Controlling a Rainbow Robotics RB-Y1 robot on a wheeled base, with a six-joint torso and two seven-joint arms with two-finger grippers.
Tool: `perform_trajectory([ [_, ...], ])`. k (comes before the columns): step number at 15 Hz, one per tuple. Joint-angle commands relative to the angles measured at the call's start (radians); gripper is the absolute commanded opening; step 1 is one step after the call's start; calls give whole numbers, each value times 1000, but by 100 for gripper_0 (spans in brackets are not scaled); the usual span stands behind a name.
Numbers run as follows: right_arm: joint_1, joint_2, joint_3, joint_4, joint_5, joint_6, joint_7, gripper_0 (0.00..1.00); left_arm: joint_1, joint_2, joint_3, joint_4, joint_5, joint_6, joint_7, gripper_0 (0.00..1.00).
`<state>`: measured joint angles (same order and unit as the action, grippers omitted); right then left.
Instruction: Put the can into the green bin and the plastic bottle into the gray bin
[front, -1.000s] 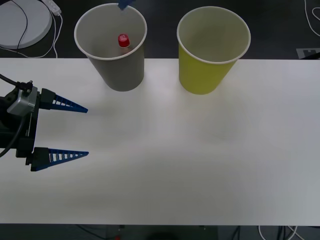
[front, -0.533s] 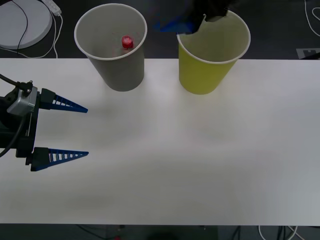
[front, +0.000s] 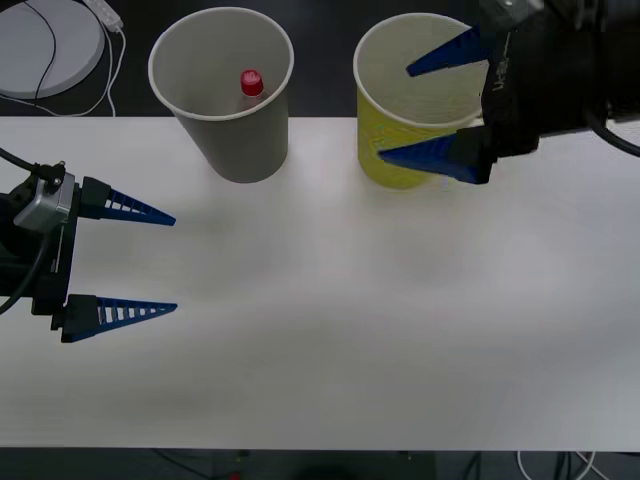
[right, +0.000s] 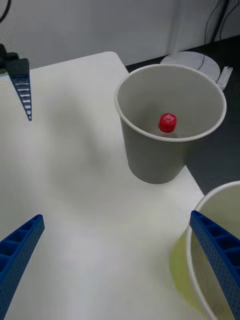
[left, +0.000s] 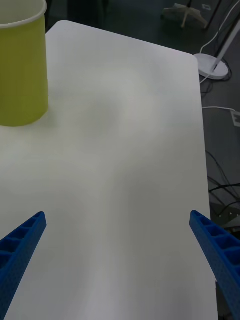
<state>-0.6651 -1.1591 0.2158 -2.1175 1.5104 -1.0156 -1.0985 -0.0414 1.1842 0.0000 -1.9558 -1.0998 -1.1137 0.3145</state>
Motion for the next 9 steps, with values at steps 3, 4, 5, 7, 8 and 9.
perform_trajectory([
  [3, 269, -33, -177, -50, -206, 6, 259, 100, 0, 0, 0, 0, 0, 0, 0, 100],
  [4, 311, -40, -194, -44, -254, 6, 328, 100, 0, 0, 0, 0, 0, 0, 0, 100],
  [5, 364, -51, -219, -38, -309, 6, 417, 100, 0, 0, 0, 0, 0, 0, 0, 100],
  [7, 446, -63, -246, -26, -384, 6, 557, 100, 0, 0, 0, 0, 0, 0, 0, 100],
  [8, 478, -68, -256, -19, -417, 5, 615, 100, 0, 0, 0, 0, 0, 0, 0, 100],
  [9, 512, -73, -268, -12, -441, 5, 674, 100, 0, 0, 0, 0, 0, 0, 0, 100],
])
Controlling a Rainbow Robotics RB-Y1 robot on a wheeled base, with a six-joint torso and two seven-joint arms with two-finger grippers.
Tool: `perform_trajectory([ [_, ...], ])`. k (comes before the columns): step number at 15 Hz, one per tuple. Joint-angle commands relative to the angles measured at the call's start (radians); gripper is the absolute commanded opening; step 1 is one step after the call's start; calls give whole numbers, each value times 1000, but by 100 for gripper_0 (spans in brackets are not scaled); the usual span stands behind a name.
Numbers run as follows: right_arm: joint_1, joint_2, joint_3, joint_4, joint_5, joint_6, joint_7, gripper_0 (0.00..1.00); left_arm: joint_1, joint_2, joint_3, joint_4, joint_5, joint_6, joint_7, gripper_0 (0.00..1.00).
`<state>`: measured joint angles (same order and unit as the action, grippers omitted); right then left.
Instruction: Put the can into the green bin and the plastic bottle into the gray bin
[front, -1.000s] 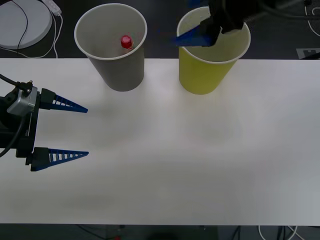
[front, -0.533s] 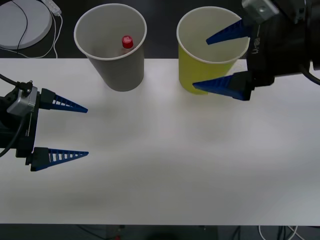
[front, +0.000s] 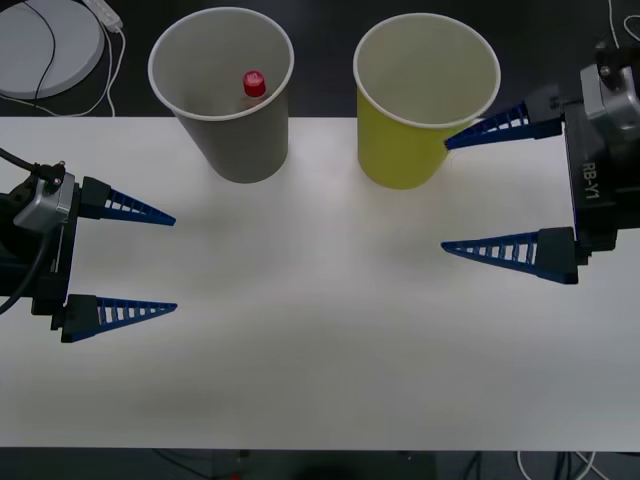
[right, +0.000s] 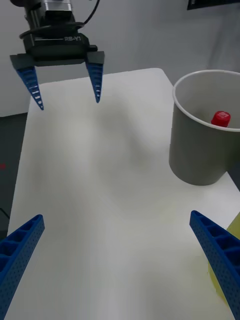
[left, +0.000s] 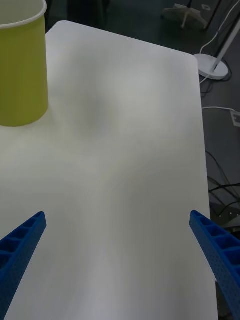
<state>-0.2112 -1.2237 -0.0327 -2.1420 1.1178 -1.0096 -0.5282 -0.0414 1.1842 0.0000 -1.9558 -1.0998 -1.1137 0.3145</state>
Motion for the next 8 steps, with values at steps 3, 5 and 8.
perform_trajectory([
  [3, 167, -30, -55, 37, -136, -3, 286, 100, 0, 0, 0, 0, 0, 0, 0, 100],
  [5, 242, -42, -90, 51, -190, -21, 367, 100, 0, 0, 0, 0, 0, 0, 0, 100],
  [8, 329, -42, -164, 76, -233, -103, 390, 100, 0, 0, 0, 0, 0, 0, 0, 100],
])
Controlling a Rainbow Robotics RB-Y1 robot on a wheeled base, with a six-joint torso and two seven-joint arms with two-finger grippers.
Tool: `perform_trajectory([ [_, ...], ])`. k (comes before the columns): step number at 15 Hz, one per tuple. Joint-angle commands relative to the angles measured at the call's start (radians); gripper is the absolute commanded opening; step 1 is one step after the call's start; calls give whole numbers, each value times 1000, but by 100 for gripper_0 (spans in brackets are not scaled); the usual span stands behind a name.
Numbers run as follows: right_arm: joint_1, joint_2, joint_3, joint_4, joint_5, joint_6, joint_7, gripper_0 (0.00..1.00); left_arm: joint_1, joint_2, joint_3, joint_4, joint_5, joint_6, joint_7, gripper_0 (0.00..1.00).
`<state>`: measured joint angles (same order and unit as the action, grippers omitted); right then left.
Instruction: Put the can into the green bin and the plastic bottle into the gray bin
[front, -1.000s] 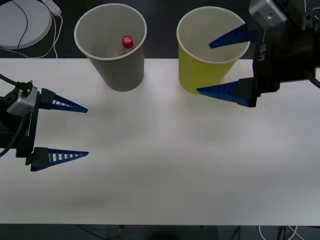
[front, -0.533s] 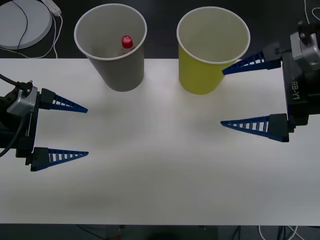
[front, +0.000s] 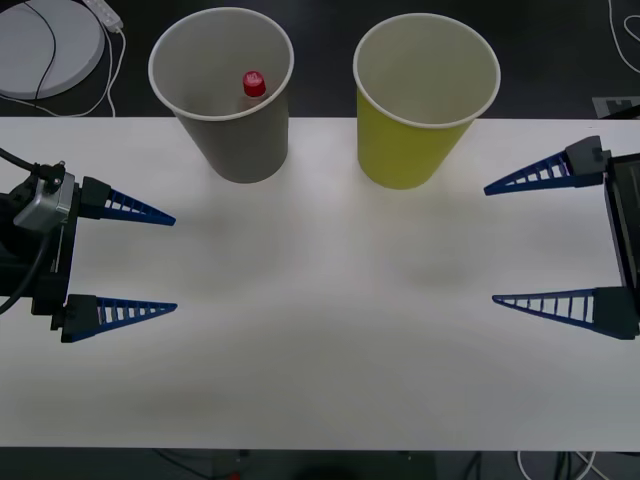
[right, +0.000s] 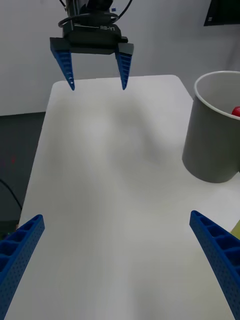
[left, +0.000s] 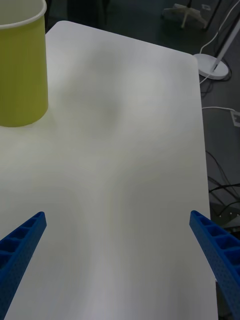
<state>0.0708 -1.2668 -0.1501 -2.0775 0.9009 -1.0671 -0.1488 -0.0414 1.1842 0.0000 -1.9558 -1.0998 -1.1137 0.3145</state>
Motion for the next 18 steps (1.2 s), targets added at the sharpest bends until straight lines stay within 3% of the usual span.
perform_trajectory([
  [1, 72, 1, -71, 14, -19, -62, 14, 100, 0, 0, 0, 0, 0, 0, 0, 100],
  [7, 138, 4, -125, 42, -45, -122, 15, 100, 0, 0, 0, 0, 0, 0, 0, 100],
  [18, 150, 12, -128, 60, -37, -151, -5, 100, 0, 0, 0, 0, 0, 0, 0, 100],
])
